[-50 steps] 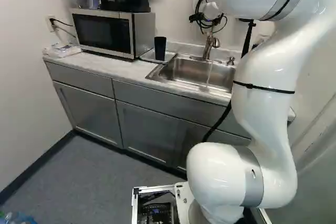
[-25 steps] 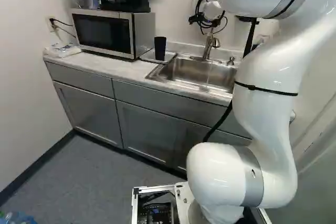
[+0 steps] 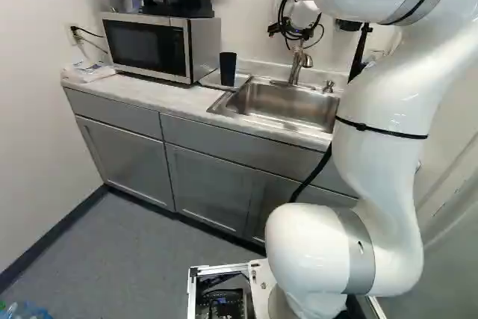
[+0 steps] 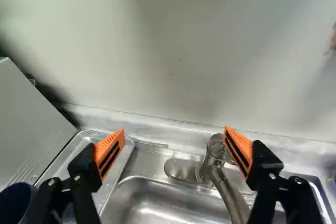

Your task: Rinse the cup and place it in the tray

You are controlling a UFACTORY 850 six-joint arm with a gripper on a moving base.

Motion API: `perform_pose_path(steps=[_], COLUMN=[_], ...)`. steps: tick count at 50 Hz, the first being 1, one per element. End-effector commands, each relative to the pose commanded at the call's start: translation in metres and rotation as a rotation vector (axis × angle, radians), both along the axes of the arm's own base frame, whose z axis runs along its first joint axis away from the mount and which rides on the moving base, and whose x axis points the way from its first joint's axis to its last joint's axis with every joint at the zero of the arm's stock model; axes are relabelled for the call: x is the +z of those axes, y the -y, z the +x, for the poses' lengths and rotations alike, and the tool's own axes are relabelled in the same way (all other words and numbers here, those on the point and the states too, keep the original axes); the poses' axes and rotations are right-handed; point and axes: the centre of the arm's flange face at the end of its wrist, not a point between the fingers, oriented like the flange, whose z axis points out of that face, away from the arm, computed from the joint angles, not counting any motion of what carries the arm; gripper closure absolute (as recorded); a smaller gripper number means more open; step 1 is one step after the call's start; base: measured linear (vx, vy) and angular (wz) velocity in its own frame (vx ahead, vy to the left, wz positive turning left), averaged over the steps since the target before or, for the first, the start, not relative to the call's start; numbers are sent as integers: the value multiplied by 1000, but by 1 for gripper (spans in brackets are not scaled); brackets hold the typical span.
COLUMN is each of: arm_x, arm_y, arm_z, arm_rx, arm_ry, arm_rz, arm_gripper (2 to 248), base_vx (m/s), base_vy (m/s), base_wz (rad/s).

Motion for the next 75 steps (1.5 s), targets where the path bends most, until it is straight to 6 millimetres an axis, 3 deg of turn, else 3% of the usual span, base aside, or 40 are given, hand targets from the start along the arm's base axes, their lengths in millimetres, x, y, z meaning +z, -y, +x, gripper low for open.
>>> perform_pose_path(steps=[14, 37, 75], arm_x=[5, 10, -2], arm_y=[-6, -38, -74], arm_z=[-5, -37, -114], arm_rx=[3, 42, 100], arm_ry=[51, 66, -93], arm_rz=[-13, -16, 19], arm_gripper=[3, 3, 3], base_vx=[0, 0, 0], base_vy=[0, 0, 0], base_wz=[0, 0, 0])
